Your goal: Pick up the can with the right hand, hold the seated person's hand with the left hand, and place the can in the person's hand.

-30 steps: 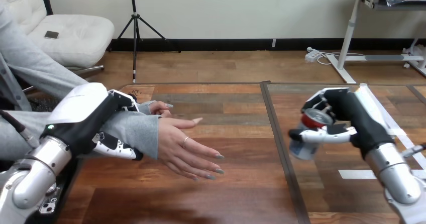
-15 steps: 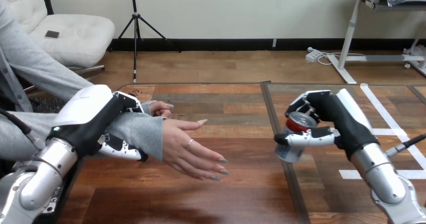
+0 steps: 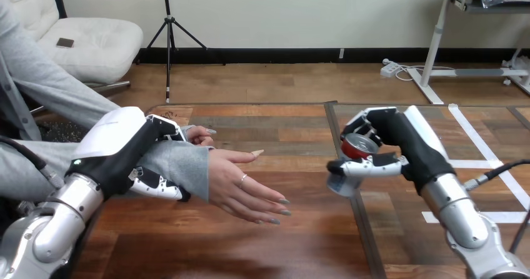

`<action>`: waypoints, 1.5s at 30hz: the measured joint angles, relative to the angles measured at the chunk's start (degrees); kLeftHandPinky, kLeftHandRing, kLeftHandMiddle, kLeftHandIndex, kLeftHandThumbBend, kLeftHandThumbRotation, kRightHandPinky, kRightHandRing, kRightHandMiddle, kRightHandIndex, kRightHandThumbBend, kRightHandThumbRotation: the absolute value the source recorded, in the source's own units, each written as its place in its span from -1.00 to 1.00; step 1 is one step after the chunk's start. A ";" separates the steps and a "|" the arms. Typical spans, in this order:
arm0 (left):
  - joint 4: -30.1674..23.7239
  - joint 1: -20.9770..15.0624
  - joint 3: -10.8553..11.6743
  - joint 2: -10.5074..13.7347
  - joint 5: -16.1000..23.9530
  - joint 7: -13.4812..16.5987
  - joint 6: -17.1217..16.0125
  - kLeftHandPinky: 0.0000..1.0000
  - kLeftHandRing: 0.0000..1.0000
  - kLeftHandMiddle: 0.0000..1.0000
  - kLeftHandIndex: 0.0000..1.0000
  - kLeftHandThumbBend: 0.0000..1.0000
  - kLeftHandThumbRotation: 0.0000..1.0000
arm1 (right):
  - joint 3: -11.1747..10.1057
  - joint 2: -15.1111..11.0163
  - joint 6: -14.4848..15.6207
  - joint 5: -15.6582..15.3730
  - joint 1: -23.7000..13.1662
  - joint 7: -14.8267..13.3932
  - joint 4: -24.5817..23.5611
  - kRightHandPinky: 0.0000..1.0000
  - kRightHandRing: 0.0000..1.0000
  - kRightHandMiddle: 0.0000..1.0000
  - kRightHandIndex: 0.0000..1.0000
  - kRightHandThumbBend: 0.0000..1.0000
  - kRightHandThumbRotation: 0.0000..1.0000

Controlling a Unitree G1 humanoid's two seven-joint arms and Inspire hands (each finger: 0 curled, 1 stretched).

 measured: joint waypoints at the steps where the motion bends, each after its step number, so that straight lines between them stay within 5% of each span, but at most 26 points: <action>1: 0.02 0.00 0.00 -0.13 0.01 0.00 0.06 -0.43 -0.34 -0.21 -0.10 0.46 -1.00 | 0.04 0.19 -0.04 -0.04 -0.09 -0.09 0.00 -0.59 -0.53 -0.29 -0.15 0.60 -1.00; 19: 0.36 0.00 0.00 -2.25 0.27 0.88 0.23 -0.48 -0.39 -0.25 -0.11 0.45 -1.00 | 1.96 3.10 -0.06 -0.32 -1.83 -0.42 -1.21 -0.37 -0.31 -0.16 -0.13 0.54 -1.00; 45: 0.60 -0.01 -0.07 -4.00 0.34 2.04 0.23 -0.48 -0.38 -0.24 -0.11 0.42 -1.00 | 3.66 7.60 1.41 -0.28 -4.42 0.11 -3.41 -0.54 -0.46 -0.21 -0.13 0.53 -1.00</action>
